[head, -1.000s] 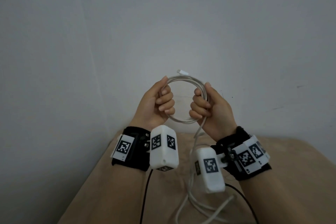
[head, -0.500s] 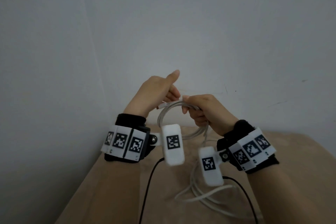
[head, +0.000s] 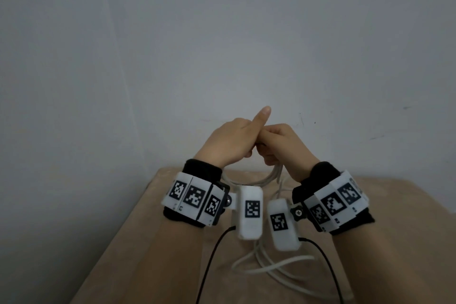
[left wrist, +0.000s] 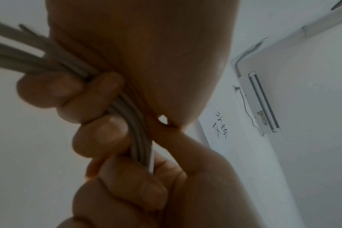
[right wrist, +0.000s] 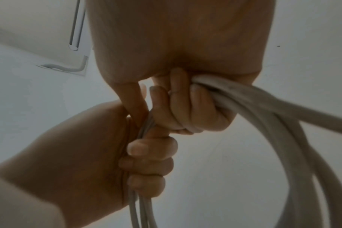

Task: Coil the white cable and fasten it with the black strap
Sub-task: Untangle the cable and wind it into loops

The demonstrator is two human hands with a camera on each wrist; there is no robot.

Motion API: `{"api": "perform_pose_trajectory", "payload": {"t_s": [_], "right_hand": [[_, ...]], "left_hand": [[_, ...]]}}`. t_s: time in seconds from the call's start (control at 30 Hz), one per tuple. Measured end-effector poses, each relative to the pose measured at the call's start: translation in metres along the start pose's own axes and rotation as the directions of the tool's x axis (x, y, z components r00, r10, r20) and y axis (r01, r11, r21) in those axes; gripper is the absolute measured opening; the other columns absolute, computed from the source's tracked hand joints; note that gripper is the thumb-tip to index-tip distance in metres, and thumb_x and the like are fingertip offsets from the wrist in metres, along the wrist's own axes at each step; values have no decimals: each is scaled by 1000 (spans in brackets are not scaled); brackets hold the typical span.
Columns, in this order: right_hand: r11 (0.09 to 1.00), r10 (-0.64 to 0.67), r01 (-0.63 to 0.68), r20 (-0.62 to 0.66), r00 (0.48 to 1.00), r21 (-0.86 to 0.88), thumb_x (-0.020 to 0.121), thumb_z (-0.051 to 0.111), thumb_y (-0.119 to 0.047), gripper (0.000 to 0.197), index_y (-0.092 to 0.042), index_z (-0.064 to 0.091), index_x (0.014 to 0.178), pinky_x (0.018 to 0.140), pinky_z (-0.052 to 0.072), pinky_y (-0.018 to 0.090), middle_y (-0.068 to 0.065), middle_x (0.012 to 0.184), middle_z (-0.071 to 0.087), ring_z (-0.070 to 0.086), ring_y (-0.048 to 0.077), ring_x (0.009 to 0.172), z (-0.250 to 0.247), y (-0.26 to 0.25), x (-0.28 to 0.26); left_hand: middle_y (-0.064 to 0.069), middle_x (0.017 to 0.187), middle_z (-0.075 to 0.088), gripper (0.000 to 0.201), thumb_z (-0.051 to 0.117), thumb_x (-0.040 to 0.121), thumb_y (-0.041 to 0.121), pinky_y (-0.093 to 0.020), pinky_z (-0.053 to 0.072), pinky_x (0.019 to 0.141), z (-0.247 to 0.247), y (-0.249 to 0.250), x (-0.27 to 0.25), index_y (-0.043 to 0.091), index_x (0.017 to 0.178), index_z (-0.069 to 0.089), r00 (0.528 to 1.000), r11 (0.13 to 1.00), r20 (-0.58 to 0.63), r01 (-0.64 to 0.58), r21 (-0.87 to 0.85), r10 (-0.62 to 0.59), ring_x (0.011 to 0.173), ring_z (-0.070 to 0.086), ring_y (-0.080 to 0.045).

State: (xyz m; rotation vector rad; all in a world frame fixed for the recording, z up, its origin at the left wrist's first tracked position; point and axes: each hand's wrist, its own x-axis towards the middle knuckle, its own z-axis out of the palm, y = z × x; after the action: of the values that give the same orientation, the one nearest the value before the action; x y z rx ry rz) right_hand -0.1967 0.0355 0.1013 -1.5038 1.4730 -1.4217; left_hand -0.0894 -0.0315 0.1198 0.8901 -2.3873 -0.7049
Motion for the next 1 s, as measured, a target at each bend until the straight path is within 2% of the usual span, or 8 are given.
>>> {"api": "perform_pose_trajectory", "payload": {"t_s": [0.13, 0.33, 0.5, 0.6, 0.7, 0.83, 0.9, 1.0], "right_hand": [[998, -2, 1, 6, 1000, 60, 93, 38, -6, 61, -21, 53, 36, 47, 21, 22, -7, 40, 50, 26, 6, 42, 3, -3, -2], [972, 5, 20, -106, 994, 233, 98, 47, -33, 29, -5, 53, 93, 49, 37, 27, 5, 54, 55, 42, 19, 50, -8, 2, 7], [933, -14, 37, -64, 998, 359, 98, 45, -32, 35, -2, 55, 112, 66, 54, 31, 18, 80, 70, 66, 24, 68, -13, -2, 5], [978, -19, 29, -52, 998, 208, 94, 55, -26, 29, -4, 57, 112, 78, 55, 36, 16, 91, 73, 70, 23, 81, -11, 1, 5], [998, -12, 13, -27, 1000, 54, 87, 67, -23, 30, -11, 59, 114, 77, 55, 28, 9, 96, 74, 70, 17, 85, -10, 6, 6], [988, -13, 11, -14, 1000, -153, 78, 76, -19, 37, -19, 59, 112, 76, 53, 22, 1, 87, 75, 71, 10, 83, -19, 12, 6], [978, -14, 4, -47, 999, -206, 80, 74, -12, 27, -19, 64, 104, 81, 52, 23, -1, 80, 75, 70, 7, 79, -26, 16, 5], [980, -52, 35, -80, 995, -195, 83, 68, -7, 8, -14, 71, 84, 72, 48, 13, 0, 79, 72, 65, 3, 72, -33, 16, 5]], "left_hand": [[0, 56, 54, 68, 25, 91, 69, -30, 37, 61, -2, -1, 0, 20, 53, 52, 1000, 999, -10, -3, -43, 3, 54, 49, -13], [8, 45, 38, 69, 52, 79, 68, -22, 28, 52, -9, -9, -1, 2, 60, 56, 994, 971, -102, -59, -231, 36, 43, 33, -6], [5, 45, 33, 47, 66, 82, 48, -21, 27, 47, -18, -19, 0, 15, 50, 54, 959, 932, -283, -110, -345, 9, 40, 29, -5], [5, 48, 25, 53, 65, 83, 50, -26, 22, 47, -20, -21, 1, 16, 51, 38, 930, 885, -361, -110, -453, -69, 41, 23, -8], [8, 47, 21, 56, 64, 84, 50, -29, 18, 47, -19, -19, 2, 21, 50, 29, 918, 842, -376, -101, -529, -126, 40, 19, -8], [5, 51, 24, 53, 63, 85, 50, -21, 19, 40, -21, -21, 3, 21, 52, 35, 885, 725, -371, -57, -687, -282, 38, 19, -8], [7, 50, 25, 48, 63, 86, 49, -18, 18, 37, -27, -26, 1, 20, 56, 40, 861, 633, -364, -65, -771, -355, 37, 18, -6], [9, 46, 25, 46, 63, 87, 45, -17, 15, 36, -34, -32, -1, 21, 57, 40, 841, 548, -369, -106, -830, -396, 37, 17, -6]]}}
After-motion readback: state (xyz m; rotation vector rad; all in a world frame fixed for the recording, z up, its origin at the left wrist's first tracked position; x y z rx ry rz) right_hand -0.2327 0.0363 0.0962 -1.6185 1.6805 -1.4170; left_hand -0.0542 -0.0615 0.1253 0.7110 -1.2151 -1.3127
